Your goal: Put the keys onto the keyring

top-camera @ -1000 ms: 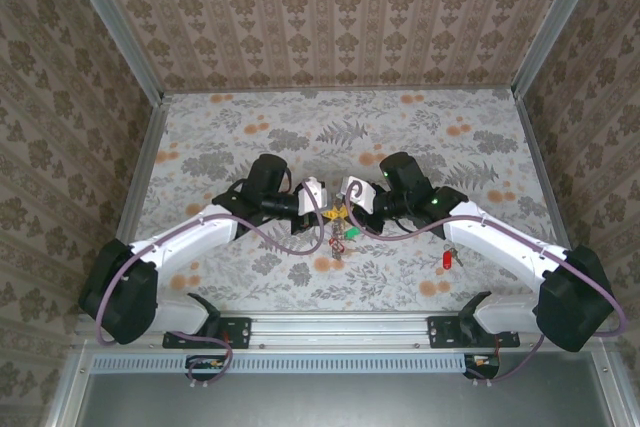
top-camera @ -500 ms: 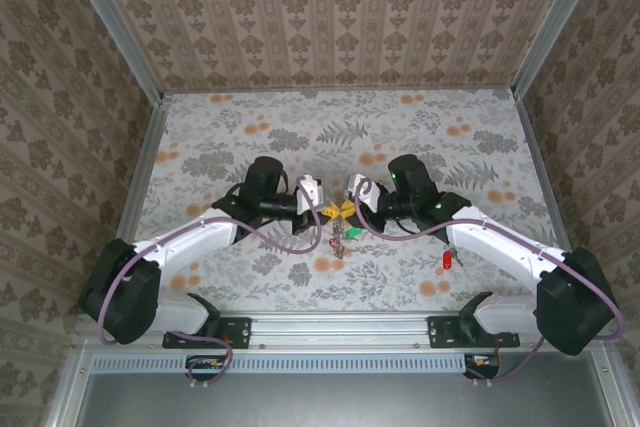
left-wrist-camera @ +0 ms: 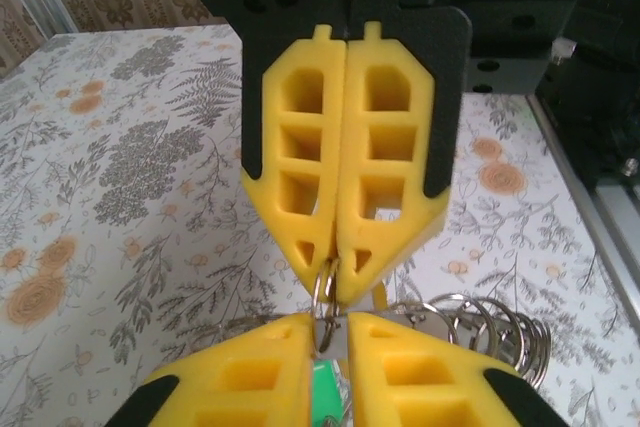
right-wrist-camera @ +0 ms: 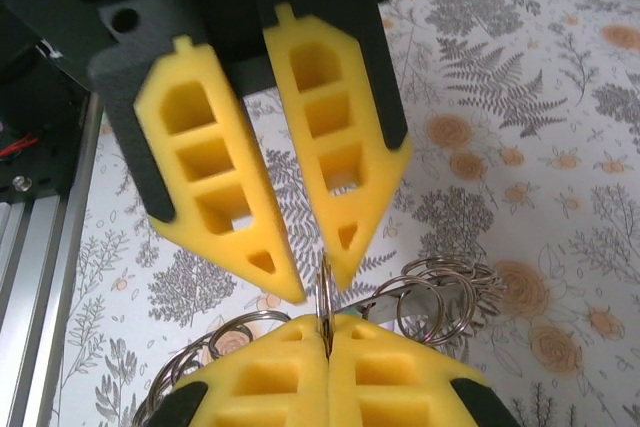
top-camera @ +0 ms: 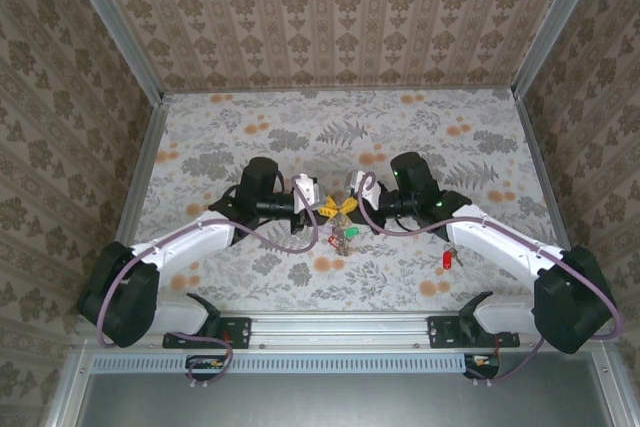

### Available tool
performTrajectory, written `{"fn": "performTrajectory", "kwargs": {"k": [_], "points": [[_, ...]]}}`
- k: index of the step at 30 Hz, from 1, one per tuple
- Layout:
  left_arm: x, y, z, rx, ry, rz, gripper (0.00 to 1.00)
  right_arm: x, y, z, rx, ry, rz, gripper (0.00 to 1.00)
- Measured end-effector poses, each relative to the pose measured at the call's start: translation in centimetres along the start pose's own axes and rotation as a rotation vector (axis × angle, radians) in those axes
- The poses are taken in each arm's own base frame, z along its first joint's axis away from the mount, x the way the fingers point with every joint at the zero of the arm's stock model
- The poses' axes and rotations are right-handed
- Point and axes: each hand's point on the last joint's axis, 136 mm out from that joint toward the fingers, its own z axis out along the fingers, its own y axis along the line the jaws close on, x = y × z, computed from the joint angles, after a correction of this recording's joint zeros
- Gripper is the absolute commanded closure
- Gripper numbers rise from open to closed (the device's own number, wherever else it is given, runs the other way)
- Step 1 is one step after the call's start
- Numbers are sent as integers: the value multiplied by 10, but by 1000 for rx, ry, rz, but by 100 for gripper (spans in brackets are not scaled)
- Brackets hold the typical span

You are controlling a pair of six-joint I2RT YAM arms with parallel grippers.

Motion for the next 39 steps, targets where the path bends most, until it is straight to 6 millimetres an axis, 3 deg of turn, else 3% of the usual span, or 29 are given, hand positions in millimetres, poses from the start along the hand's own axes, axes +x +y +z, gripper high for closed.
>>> {"fn": "performTrajectory", "kwargs": {"k": [16,32,39], "points": [[-1,0,0,-13,106,68,74,-1,3,1,19,71,-48,98],[-1,2,5,-1,140,81,79,-1,4,1,16,74,-56,98],[-1,2,6,3,142,81,87,-1,4,1,18,74,-56,97]]}}
